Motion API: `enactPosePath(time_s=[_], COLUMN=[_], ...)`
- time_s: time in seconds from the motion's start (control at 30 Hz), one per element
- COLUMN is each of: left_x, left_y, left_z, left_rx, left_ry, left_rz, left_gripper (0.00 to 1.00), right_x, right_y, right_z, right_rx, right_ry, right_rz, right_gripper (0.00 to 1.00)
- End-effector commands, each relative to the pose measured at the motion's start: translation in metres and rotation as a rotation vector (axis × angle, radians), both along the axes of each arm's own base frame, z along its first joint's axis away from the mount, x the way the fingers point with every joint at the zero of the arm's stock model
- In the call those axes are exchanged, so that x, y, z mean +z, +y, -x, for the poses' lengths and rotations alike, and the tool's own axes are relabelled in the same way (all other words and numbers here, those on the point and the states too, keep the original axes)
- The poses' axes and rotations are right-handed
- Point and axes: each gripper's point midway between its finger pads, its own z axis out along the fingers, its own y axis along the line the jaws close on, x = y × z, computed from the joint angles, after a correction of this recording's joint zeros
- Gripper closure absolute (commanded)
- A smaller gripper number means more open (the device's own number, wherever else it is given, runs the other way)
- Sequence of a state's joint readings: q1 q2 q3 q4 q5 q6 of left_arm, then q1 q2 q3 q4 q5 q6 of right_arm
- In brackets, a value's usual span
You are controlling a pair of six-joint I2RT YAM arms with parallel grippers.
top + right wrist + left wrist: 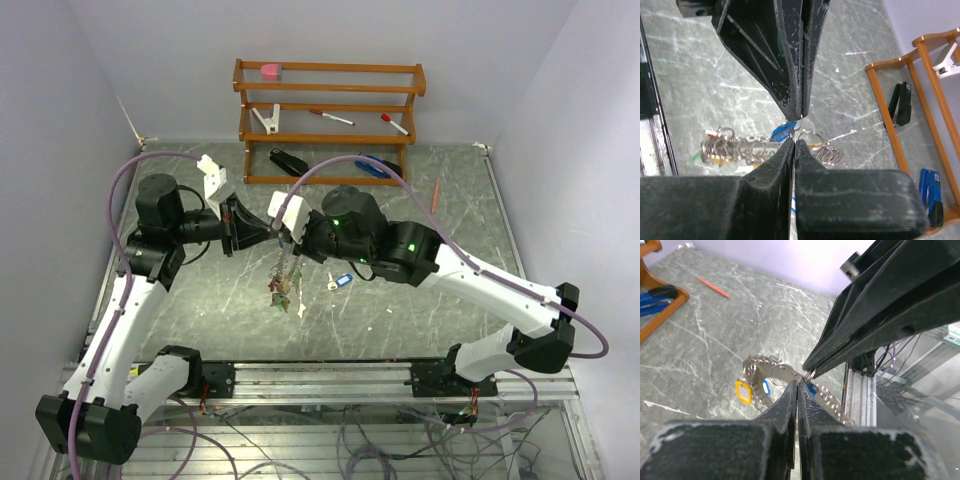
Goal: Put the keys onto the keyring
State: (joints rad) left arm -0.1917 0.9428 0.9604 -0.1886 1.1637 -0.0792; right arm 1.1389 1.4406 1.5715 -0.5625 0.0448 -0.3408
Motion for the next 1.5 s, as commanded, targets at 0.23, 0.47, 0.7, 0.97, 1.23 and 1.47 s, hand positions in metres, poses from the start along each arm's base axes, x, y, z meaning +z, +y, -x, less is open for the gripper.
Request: enactPosePath(time_s=[0.23,0.47,0.7,0.97,1.23,1.47], left_x=[0.003,0.016,0.022,0.051,0.066,0.068], left_y=[-0.001,-0.006,-0.011,-0.016,-0.018,-0.019], left_z=[-0.011,-0.009,0.001,0.013,0.015,0.010], left_rx=[0.037,0.007,-0.076,-0.143,-0.155,-0.145], left_ry=[0.114,0.134,0.218,0.238,0.266,0.293], left_rz=[-0.022,0.022,0.052,0.084,0.120,0.131], left_gripper=[0.93,0.93,0.93,0.93,0.93,0.93], right_x=[0.079,0.087,0.092,0.097,0.106,0.117], right_y=[0.002,0.004,-0.003,-0.010,-0.011,-0.009], right_z=[0.007,0.010,0.011,0.016,0.018,0.023], right_rx=[-0.062,-0.082,-0.103,-0.094,-0.070,-0.033], right_ry=[-0.085,-0.121,-0.163,-0.224,-0.303,-0.341], right_rz=[-0.301,-0.373,-0.464,-0.567,-0.644,-0.707], right_gripper=[1.00,1.00,1.00,1.00,1.00,1.00])
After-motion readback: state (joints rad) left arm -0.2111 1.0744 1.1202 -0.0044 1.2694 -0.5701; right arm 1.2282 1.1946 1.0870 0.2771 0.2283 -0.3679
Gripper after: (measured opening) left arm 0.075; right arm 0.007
